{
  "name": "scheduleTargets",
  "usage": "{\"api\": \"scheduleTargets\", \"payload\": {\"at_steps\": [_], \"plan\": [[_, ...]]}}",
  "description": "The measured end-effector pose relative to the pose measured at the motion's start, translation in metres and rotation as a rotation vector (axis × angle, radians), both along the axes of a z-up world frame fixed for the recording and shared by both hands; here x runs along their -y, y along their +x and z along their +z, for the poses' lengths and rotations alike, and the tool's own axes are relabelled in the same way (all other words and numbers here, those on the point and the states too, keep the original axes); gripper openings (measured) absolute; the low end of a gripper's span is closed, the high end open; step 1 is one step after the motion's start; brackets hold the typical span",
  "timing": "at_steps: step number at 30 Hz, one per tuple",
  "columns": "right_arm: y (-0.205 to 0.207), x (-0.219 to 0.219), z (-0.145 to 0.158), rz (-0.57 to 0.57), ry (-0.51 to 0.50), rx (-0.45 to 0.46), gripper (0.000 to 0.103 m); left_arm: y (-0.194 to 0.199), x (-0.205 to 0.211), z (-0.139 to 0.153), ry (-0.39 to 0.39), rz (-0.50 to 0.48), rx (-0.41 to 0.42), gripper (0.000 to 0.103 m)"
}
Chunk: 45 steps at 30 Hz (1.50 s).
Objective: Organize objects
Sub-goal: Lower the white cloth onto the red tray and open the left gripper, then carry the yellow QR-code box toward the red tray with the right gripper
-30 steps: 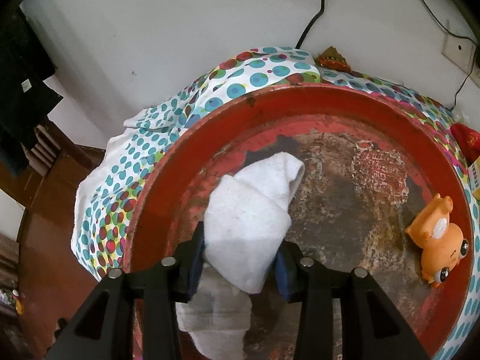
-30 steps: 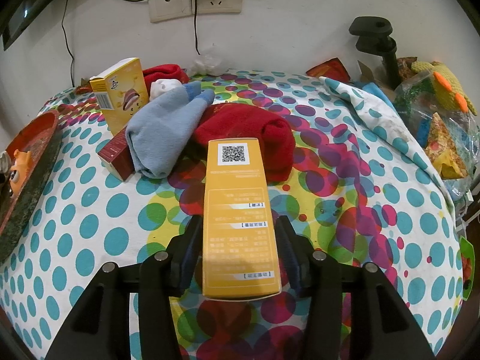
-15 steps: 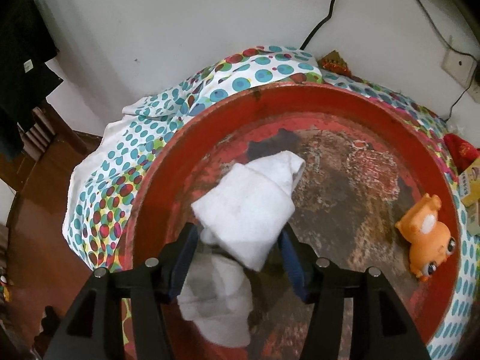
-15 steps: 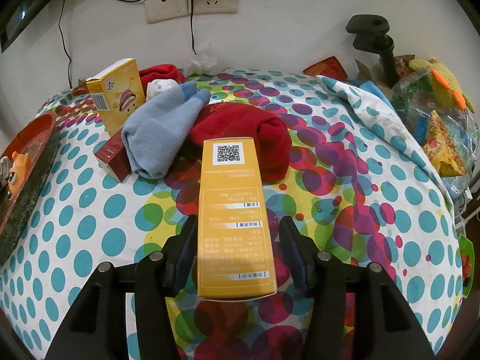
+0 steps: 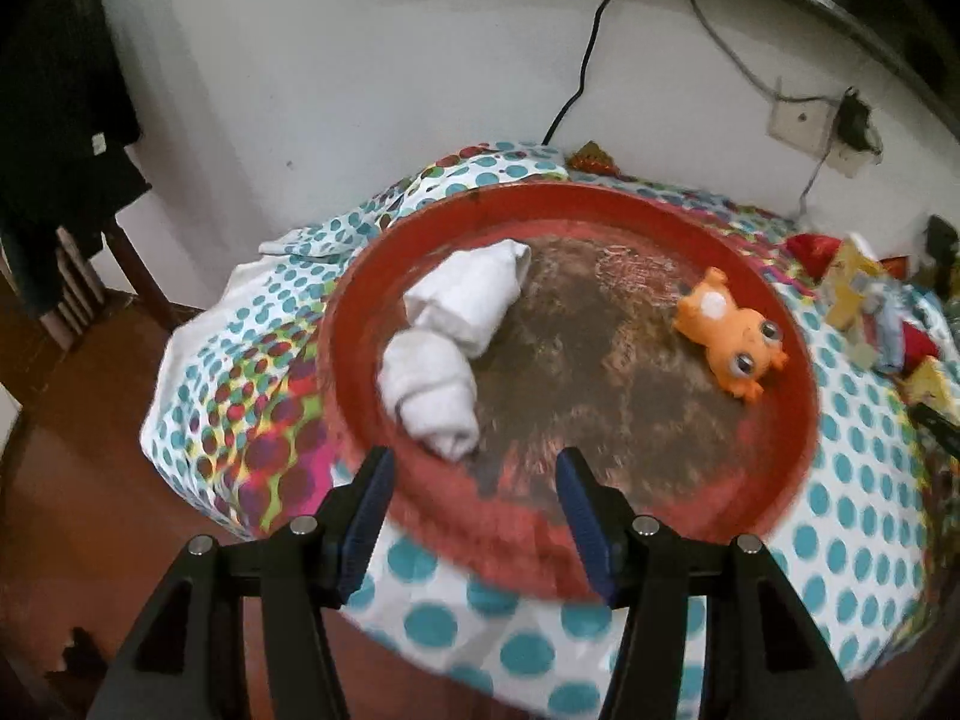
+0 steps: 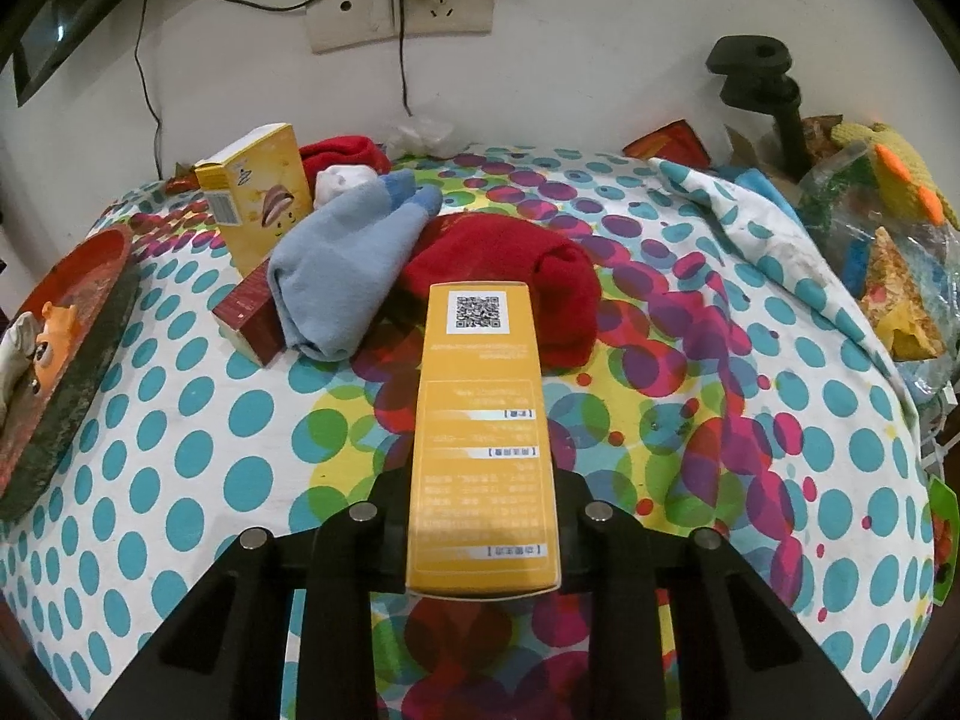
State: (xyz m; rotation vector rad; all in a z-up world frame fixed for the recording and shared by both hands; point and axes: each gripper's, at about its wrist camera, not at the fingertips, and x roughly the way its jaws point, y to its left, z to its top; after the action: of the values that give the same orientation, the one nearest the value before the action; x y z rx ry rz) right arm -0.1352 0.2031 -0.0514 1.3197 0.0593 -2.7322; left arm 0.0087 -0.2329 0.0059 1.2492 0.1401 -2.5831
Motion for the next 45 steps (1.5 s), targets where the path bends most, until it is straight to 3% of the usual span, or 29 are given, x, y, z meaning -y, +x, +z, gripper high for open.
{"api": "scheduleTargets", "payload": {"at_steps": [10, 20, 29, 36, 45], "plan": [[0.007, 0.014, 0.005, 0.048, 0.056, -0.041, 0.028, 0.057, 0.016, -0.008, 0.037, 0.072, -0.014, 0.057], [0.014, 0.025, 0.009, 0.026, 0.153, -0.084, 0.028, 0.06, 0.018, -0.009, -0.014, 0.053, -0.008, 0.057], [0.033, 0.05, 0.025, 0.084, 0.108, -0.098, 0.028, 0.061, 0.032, -0.016, 0.0, 0.11, 0.002, 0.057], [0.047, 0.073, 0.037, 0.133, 0.009, -0.095, 0.028, 0.062, 0.037, -0.017, 0.012, 0.126, 0.006, 0.057], [0.069, 0.147, 0.055, 0.32, -0.036, -0.101, 0.028, 0.063, 0.045, -0.021, 0.028, 0.149, 0.022, 0.057]]}}
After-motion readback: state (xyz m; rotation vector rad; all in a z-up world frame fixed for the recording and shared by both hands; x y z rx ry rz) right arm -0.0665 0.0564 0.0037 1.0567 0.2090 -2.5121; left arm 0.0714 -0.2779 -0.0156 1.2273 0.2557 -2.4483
